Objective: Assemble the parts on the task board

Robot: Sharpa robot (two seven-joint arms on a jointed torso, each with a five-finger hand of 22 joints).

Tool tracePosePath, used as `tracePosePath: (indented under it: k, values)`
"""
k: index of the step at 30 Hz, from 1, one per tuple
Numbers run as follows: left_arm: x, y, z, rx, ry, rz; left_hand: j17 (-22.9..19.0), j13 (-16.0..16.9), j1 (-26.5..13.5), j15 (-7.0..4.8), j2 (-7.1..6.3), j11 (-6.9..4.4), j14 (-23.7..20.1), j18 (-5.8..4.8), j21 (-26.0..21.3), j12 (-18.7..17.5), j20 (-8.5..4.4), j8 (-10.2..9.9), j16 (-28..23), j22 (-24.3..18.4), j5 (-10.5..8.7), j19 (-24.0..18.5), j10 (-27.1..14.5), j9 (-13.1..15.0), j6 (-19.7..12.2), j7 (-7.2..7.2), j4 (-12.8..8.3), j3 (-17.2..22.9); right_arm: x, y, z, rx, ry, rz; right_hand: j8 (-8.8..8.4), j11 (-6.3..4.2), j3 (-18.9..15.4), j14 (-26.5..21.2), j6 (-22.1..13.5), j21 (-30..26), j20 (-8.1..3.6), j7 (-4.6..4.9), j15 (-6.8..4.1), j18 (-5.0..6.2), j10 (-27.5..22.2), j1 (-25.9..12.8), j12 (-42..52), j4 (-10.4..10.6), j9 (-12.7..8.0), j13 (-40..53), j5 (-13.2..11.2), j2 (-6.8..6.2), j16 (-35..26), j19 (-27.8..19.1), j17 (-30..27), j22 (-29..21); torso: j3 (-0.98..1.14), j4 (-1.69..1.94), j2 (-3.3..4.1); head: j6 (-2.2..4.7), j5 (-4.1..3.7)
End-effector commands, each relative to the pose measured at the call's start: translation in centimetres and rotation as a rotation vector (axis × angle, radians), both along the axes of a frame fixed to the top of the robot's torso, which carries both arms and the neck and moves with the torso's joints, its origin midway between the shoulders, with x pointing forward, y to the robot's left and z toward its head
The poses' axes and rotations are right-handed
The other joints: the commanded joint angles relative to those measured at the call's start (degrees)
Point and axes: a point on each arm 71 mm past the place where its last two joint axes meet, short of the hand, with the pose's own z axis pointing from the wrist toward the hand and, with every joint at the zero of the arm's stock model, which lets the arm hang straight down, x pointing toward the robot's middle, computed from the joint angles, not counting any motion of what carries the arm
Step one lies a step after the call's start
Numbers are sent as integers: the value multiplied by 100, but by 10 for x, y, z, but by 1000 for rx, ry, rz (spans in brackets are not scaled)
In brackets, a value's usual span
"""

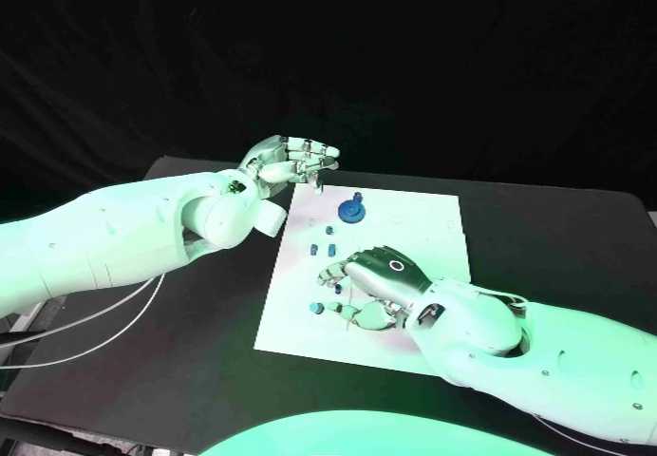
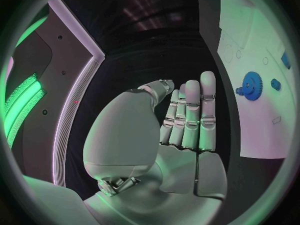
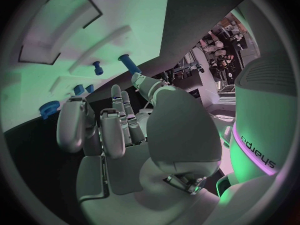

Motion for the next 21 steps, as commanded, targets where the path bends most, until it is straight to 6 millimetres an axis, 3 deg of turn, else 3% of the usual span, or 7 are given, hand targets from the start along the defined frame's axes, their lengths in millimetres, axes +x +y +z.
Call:
tracePosePath:
  k: [1,4,8,10,11,13,21]
  values:
    - [0,-1,1,-9,-1,-17,-5,5,-4,9,7,7,-47,38,-14,28,9,-11,-32,8,25,-41,-27,-9,-22,10,-1,20,3,-18,16,80,-16,-40,60,-56,-9,233,159,170,-31,48,-23,77,320,37,245,-1,44,69,74,30,17,63,64,646,-3,-15,-11,49,-88]
    - [-1,-1,1,-9,-1,-17,-5,5,-4,9,7,7,-47,38,-14,28,9,-11,-32,8,25,-41,-27,-9,-22,10,-1,20,12,-44,23,79,44,-112,117,-98,-8,287,308,477,-60,113,-55,16,855,-19,549,53,76,198,122,56,108,186,235,790,-10,-17,-14,82,-195]
    - [-1,0,0,-8,-1,-17,-9,5,-12,10,4,9,-49,37,-13,33,10,-11,-33,10,24,-43,-34,-10,-26,11,-6,22,23,-89,28,76,196,-259,272,-327,-249,376,494,1006,-206,-85,-237,-86,1687,-247,1197,197,162,677,178,-23,283,377,567,1038,-24,-38,-32,132,-403]
    - [-1,1,0,-9,-1,-17,-10,5,-18,11,1,10,-49,37,-13,35,11,-11,-33,10,23,-44,-35,-10,-27,11,-5,21,25,-108,27,69,252,-316,338,-374,-377,387,502,1113,-251,-132,-279,-108,1809,-336,1499,251,207,957,230,-48,310,414,613,1090,-27,-51,-37,160,-482]
    - [-2,1,0,-9,-2,-17,-10,5,-18,11,1,10,-49,37,-13,35,11,-11,-33,10,23,-44,-35,-10,-27,11,-5,21,25,-117,27,64,274,-342,432,-413,-557,403,477,1253,-294,-177,-316,-137,1847,-467,2050,346,282,1494,346,-53,350,460,682,1158,-26,-57,-40,160,-526]
    - [-2,1,0,-9,-2,-16,-10,5,-18,11,1,10,-49,37,-13,35,11,-11,-33,10,23,-44,-35,-10,-27,11,-5,21,23,-136,26,49,320,-398,741,-420,-883,420,260,1430,-315,-174,-322,-172,1589,-468,4895,561,562,4572,351,64,412,513,785,1254,-21,-74,-48,170,-619]
    - [-4,3,0,-8,-2,-14,-12,5,-27,12,1,11,-50,36,-14,38,12,-10,-33,10,22,-46,-36,-11,-27,12,-2,19,5,-173,14,-32,377,-531,1046,-431,-1273,449,165,1614,-316,-216,-330,-210,1925,-554,6445,943,804,6205,276,94,491,573,953,1340,-24,-131,-73,179,-853]
